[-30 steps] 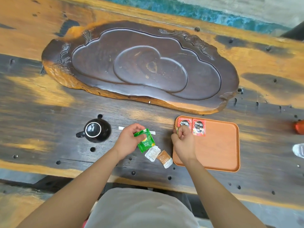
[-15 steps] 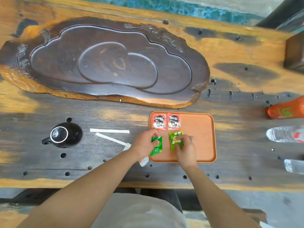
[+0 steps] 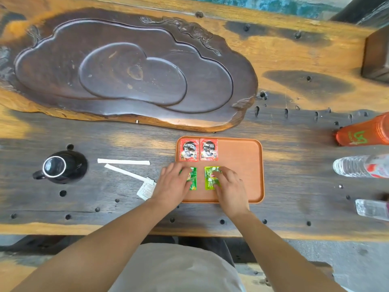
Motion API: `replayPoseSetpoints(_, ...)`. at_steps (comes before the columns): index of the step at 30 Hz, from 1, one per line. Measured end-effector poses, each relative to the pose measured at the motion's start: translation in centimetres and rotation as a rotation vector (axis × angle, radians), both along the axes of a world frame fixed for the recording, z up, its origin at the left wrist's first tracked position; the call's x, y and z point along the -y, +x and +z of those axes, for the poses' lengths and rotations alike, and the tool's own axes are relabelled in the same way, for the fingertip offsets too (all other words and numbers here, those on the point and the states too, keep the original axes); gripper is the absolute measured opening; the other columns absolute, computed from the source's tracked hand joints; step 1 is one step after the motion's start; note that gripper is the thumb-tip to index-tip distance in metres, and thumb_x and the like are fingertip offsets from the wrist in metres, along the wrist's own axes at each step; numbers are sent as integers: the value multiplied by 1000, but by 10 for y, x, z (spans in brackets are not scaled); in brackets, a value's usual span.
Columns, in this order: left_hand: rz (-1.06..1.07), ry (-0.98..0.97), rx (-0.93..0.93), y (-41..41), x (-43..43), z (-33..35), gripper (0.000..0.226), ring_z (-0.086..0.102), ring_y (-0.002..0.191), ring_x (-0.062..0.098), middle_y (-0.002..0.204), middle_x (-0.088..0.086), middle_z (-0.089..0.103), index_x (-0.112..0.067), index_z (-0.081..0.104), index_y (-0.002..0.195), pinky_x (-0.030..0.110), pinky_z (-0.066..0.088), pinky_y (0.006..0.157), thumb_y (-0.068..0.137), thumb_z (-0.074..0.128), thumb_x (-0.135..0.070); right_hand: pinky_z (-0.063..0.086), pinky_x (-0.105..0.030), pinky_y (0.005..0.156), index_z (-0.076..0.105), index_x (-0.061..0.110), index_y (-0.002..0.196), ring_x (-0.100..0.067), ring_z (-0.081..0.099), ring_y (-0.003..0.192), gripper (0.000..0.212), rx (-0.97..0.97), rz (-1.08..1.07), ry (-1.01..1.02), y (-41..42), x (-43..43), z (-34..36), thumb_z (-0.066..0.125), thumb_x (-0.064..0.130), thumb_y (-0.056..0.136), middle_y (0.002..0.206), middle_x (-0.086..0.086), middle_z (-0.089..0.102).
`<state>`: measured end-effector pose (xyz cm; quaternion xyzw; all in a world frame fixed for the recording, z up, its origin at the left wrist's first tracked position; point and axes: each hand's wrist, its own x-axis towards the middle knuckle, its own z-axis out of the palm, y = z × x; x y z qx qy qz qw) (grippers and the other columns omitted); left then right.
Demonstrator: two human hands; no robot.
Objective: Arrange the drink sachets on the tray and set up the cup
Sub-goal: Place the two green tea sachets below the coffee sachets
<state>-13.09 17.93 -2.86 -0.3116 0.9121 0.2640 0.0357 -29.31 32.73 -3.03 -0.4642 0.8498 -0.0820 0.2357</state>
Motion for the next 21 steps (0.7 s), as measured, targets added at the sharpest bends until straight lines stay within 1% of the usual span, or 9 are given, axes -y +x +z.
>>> replayPoseSetpoints(2,-64,-8,37,5,-7,-3,40,54,116,26,123,3,60,-15,63,124,42,43,99,87,69,-27,50,-44,95,58,16,132,-27,48,128,44,-8,50,4,0,1,-2,66,12,89,141,-7,54)
replayPoseSetpoints(5,-60,-13,78,6,-13,-5,46,53,120,25,127,1,61,-16,61,129,42,43,101,85,70,-27,50,-43,95,58,15,133,-26,47,130,45,-8,58,19,2,5,-3,66,12,89,141,-6,54)
replayPoseSetpoints(8,-35,-9,85,3,-14,-4,47,53,123,26,131,3,61,-15,60,131,43,44,102,85,69,-23,50,-44,97,56,14,135,-27,46,131,46,-1,63,21,3,10,-5,66,12,90,141,-8,53)
replayPoseSetpoints(16,1,9,85,0,-12,-3,47,46,131,25,140,4,56,-14,56,136,43,39,107,90,61,-18,48,-46,102,54,14,137,-27,43,134,45,-6,66,47,5,19,-7,62,16,93,144,-8,51)
replayPoseSetpoints(21,15,23,69,-2,-12,-3,47,44,132,24,141,3,56,-15,56,137,42,39,108,91,61,-17,48,-46,102,53,15,137,-27,43,133,46,-5,55,37,6,20,-8,64,15,93,145,-7,51)
